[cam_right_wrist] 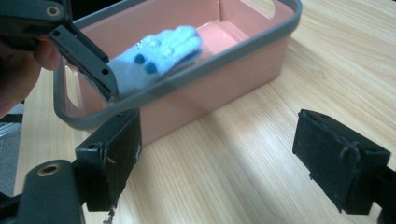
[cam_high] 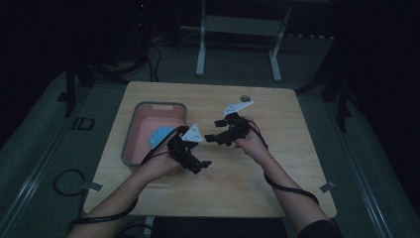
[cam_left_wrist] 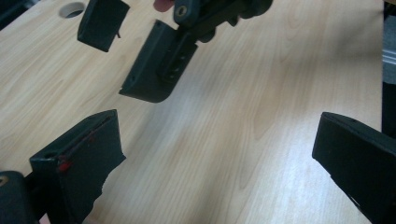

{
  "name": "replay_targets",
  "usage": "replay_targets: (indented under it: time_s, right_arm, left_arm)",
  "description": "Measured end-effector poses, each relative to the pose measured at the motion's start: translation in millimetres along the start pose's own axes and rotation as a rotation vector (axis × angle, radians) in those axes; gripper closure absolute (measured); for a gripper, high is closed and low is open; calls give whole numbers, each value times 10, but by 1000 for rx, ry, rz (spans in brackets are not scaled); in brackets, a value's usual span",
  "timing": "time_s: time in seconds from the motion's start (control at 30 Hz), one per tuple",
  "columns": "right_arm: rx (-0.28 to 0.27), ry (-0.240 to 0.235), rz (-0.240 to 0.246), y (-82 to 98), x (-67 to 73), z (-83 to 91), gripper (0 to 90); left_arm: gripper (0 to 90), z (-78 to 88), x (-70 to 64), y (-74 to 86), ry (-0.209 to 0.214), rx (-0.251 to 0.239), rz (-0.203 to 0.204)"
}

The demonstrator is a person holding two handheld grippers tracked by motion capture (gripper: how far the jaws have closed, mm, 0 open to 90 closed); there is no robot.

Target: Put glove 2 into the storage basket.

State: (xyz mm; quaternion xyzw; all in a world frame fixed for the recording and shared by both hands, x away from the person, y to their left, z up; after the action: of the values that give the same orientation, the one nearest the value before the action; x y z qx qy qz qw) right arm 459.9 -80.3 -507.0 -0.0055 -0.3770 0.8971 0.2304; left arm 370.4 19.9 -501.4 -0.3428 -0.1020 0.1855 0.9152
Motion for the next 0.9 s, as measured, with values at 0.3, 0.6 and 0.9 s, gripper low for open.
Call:
replay_targets:
  time_s: [0.3, 0.6, 0.9]
  right_arm:
    - [-3, 17, -17, 209, -51, 153, 157]
    - [-5, 20, -49, 442, -89, 249, 157]
    - [3, 25, -80, 677, -144, 310, 157]
  left_arm:
    - [19, -148, -196, -126, 55, -9, -38]
    - [19, -320, -387, -221, 102, -13, -73]
    - [19, -491, -542, -251, 133, -8, -104]
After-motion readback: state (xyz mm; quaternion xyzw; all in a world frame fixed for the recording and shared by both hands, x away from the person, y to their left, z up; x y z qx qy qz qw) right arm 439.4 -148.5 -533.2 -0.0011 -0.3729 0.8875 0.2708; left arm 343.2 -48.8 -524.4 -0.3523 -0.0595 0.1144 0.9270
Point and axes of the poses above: each handheld gripper's, and its own axes: z roughly backward along the jaws, y roughly out of its underside, x roughly to its left, the point moved 7 cm from there along -z, roughly forward along the jaws, and after that the axes turned 8 degrees about x, right-handed, at the moved point
